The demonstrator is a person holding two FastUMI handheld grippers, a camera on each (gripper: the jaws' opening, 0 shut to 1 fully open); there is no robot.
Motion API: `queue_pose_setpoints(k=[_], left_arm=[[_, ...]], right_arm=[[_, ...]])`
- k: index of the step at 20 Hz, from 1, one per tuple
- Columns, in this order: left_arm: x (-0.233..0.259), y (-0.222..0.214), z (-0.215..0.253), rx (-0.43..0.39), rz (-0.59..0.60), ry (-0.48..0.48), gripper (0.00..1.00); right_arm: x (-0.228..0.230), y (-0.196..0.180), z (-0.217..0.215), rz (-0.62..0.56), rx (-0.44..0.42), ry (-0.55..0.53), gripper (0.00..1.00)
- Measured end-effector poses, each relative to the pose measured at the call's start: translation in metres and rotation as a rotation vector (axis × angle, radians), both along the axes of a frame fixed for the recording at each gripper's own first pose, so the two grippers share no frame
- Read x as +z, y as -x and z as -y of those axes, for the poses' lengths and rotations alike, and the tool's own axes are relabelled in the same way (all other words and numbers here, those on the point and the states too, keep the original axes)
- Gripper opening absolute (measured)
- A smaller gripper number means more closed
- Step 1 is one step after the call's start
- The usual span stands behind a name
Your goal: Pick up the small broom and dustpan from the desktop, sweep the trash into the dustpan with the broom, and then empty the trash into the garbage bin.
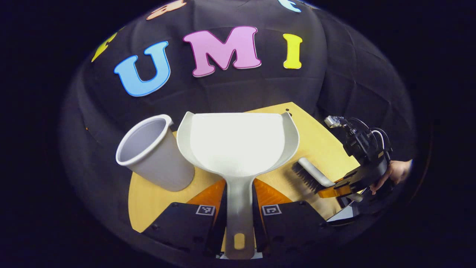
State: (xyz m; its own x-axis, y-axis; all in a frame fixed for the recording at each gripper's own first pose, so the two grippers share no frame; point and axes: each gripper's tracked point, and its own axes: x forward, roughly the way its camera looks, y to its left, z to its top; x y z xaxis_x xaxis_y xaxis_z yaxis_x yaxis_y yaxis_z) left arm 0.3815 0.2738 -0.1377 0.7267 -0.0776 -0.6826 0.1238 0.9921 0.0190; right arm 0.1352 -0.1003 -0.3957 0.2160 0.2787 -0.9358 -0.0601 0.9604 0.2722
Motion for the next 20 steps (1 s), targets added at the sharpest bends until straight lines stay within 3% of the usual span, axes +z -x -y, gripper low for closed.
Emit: queue_pose_setpoints(k=[3, 5, 6, 7, 8, 10, 12, 15, 18, 19, 20], left_arm=[[-0.032, 0.001, -0.013, 0.061, -0.092, 0.092, 0.30], [-0.049, 0.007, -0.022, 0.100, -0.131, 0.104, 0.30], [-0.060, 0.011, -0.021, 0.111, -0.148, 0.108, 0.30], [-0.066, 0.016, -0.020, 0.114, -0.166, 0.117, 0.31], [-0.075, 0.018, -0.016, 0.119, -0.187, 0.131, 0.30], [-0.091, 0.022, -0.017, 0.130, -0.217, 0.150, 0.29], [-0.108, 0.022, -0.025, 0.152, -0.253, 0.137, 0.30], [-0.122, 0.024, -0.032, 0.180, -0.315, 0.124, 0.31], [-0.120, 0.026, -0.031, 0.171, -0.356, 0.113, 0.30], [-0.122, 0.028, -0.033, 0.167, -0.388, 0.100, 0.30], [-0.123, 0.031, -0.032, 0.165, -0.420, 0.091, 0.30]], right_arm=[[-0.022, -0.006, -0.007, 0.005, 0.013, 0.057, 0.28], [-0.034, -0.013, -0.018, 0.009, 0.007, 0.074, 0.28], [-0.037, -0.017, -0.023, 0.006, 0.004, 0.077, 0.24], [-0.040, -0.020, -0.028, 0.006, 0.002, 0.080, 0.28], [-0.042, -0.024, -0.034, 0.005, 0.004, 0.085, 0.24], [-0.048, -0.029, -0.040, 0.001, 0.026, 0.113, 0.28], [-0.054, -0.037, -0.040, 0.013, 0.019, 0.156, 0.32], [-0.063, -0.040, -0.041, -0.021, -0.035, 0.172, 0.28], [-0.070, -0.039, -0.044, -0.073, -0.043, 0.173, 0.24], [-0.071, -0.040, -0.045, -0.078, -0.041, 0.172, 0.28], [-0.072, -0.040, -0.046, -0.088, -0.040, 0.168, 0.24]])
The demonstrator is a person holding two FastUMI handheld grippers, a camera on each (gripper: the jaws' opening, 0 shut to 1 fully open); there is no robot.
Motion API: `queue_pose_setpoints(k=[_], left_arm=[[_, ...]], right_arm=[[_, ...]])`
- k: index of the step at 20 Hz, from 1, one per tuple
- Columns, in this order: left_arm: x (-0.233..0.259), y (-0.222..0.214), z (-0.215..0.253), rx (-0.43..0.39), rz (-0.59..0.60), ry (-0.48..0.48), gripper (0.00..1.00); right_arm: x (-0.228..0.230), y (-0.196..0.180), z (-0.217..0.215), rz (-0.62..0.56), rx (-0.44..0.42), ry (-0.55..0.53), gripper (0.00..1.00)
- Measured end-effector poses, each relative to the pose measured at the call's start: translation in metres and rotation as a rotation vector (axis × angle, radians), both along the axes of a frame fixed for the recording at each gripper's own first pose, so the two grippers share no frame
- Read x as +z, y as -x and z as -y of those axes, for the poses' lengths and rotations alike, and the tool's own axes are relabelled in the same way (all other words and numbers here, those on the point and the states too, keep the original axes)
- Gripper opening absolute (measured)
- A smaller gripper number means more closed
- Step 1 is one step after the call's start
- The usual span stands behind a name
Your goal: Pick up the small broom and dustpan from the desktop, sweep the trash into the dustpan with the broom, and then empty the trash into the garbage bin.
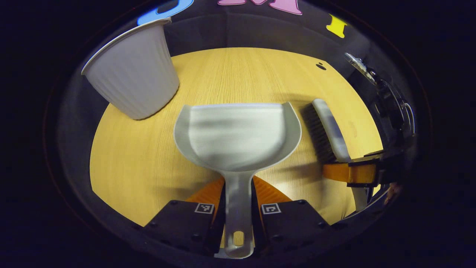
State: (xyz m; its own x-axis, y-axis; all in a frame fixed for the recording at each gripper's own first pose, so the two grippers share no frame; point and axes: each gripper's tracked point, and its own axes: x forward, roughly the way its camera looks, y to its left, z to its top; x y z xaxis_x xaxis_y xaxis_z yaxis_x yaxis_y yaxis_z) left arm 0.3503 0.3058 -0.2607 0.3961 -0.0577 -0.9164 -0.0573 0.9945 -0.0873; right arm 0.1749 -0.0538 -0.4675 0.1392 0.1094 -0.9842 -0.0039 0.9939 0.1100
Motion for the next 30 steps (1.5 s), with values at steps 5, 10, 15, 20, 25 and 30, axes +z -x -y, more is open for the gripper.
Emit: queue_pose_setpoints(k=[5, 10, 15, 20, 25, 30], left_arm=[[-0.003, 0.009, 0.006, -0.010, -0.100, 0.060, 0.33], [0.018, 0.015, 0.013, -0.031, -0.084, 0.074, 0.73], [0.112, 0.027, 0.008, -0.074, 0.150, -0.028, 0.76], [0.251, 0.046, 0.021, -0.192, 0.512, 0.012, 0.75], [0.328, 0.057, 0.003, -0.115, 0.847, 0.029, 0.75], [0.352, 0.066, -0.002, -0.070, 1.125, -0.128, 0.74]], right_arm=[[0.003, -0.002, 0.002, -0.003, -0.015, -0.013, 0.26], [0.034, -0.005, 0.001, 0.057, -0.042, -0.068, 0.83], [0.113, -0.005, 0.017, 0.330, -0.057, -0.094, 0.93], [0.229, 0.002, 0.011, 0.684, -0.033, -0.149, 0.96], [0.331, -0.020, -0.015, 1.095, 0.038, -0.170, 0.95], [0.389, -0.027, -0.030, 1.254, 0.016, -0.201, 0.95]])
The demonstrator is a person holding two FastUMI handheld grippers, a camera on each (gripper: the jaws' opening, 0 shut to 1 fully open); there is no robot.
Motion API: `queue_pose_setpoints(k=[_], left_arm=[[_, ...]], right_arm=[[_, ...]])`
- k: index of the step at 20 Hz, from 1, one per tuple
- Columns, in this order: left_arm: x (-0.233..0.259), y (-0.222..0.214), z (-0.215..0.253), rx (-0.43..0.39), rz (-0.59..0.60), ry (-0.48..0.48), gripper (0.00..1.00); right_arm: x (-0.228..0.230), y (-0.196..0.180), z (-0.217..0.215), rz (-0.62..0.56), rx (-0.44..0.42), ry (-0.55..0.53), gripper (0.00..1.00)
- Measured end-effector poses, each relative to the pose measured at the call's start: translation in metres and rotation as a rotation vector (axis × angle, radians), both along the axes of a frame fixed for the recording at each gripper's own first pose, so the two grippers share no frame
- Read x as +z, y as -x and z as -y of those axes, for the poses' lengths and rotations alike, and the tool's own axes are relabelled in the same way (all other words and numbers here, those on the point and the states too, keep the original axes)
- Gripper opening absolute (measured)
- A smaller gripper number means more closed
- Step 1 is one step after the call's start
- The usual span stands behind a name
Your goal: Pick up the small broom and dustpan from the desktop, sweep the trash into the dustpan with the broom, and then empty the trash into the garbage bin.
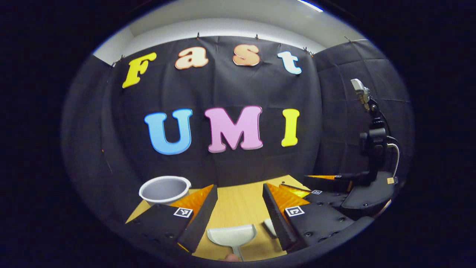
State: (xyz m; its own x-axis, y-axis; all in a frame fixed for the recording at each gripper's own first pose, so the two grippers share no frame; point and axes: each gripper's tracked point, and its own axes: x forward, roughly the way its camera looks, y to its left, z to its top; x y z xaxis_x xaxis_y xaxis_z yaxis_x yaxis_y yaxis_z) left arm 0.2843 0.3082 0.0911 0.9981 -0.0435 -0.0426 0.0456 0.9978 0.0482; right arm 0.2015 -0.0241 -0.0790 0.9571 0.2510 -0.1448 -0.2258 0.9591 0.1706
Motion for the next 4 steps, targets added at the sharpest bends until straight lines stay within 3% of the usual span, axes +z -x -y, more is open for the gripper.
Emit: queue_pose_setpoints(k=[4], left_arm=[[0.005, -0.001, 0.002, 0.018, 0.029, 0.033, 0.73]], right_arm=[[0.052, 0.001, -0.018, 0.153, 0.019, 0.005, 0.95]])
